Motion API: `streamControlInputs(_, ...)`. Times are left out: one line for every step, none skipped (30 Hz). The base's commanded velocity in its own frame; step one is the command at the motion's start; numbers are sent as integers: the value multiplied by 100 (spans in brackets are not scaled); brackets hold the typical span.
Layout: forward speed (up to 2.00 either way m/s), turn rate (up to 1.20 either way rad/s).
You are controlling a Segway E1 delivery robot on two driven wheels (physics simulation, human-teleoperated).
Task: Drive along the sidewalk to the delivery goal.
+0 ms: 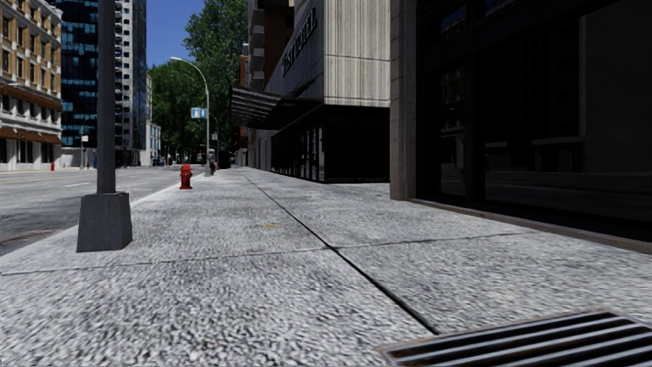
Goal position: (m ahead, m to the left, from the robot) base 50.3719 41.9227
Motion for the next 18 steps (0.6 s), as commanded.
streamControlInputs(191, 52)
streamControlInputs(191, 53)
streamControlInputs(191, 44)
streamControlInputs(191, 0)
streamControlInputs(191, 0)
streamControlInputs(190, 0)
streamControlInputs(190, 0)
streamControlInputs(190, 0)
streamControlInputs(189, 0)
streamControlInputs(189, 0)
streamControlInputs(189, 0)
streamControlInputs(189, 0)
streamControlInputs(189, 0)
streamControlInputs(189, 0)
streamControlInputs(189, 0)
streamControlInputs(189, 0)
streamControlInputs(189, 0)
streamControlInputs(189, 0)
